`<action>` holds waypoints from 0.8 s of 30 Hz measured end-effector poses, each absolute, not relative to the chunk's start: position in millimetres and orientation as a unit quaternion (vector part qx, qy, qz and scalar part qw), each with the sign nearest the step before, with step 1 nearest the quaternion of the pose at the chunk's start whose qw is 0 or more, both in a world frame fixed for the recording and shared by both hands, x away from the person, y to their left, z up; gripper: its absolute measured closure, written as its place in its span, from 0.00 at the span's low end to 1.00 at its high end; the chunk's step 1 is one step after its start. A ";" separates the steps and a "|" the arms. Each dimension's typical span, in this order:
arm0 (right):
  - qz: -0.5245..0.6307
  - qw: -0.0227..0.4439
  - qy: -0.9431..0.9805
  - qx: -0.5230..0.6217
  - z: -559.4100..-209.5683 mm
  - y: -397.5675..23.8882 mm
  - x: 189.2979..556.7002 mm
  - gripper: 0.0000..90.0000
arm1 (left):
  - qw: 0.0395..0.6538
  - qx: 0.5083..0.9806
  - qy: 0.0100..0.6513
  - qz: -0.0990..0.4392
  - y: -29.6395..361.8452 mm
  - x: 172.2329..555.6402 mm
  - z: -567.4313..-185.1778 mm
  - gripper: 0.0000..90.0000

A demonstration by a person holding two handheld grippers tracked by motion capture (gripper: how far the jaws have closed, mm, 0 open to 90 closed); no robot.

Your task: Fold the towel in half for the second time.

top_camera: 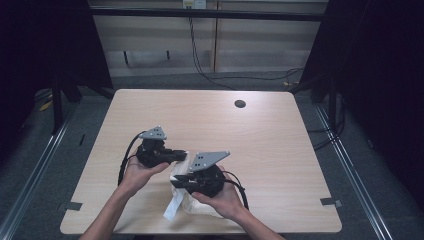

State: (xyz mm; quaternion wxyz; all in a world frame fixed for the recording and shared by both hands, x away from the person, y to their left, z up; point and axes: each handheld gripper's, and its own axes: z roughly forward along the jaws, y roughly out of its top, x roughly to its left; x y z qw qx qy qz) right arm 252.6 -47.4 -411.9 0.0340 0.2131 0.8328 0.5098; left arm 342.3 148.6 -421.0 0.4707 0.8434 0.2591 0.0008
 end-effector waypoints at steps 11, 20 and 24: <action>0.504 0.041 0.829 0.241 -421.6 -73.1 244.7 0.92 | 0.464 0.850 0.248 -0.018 113.7 344.0 -431.9 0.94; 0.494 0.046 0.830 0.256 -433.9 -86.9 237.8 0.91 | 0.454 0.857 0.241 -0.028 95.9 344.6 -440.5 0.94; 0.487 0.048 0.832 0.263 -439.2 -93.9 233.1 0.91 | 0.455 0.856 0.242 -0.037 90.2 344.3 -446.1 0.94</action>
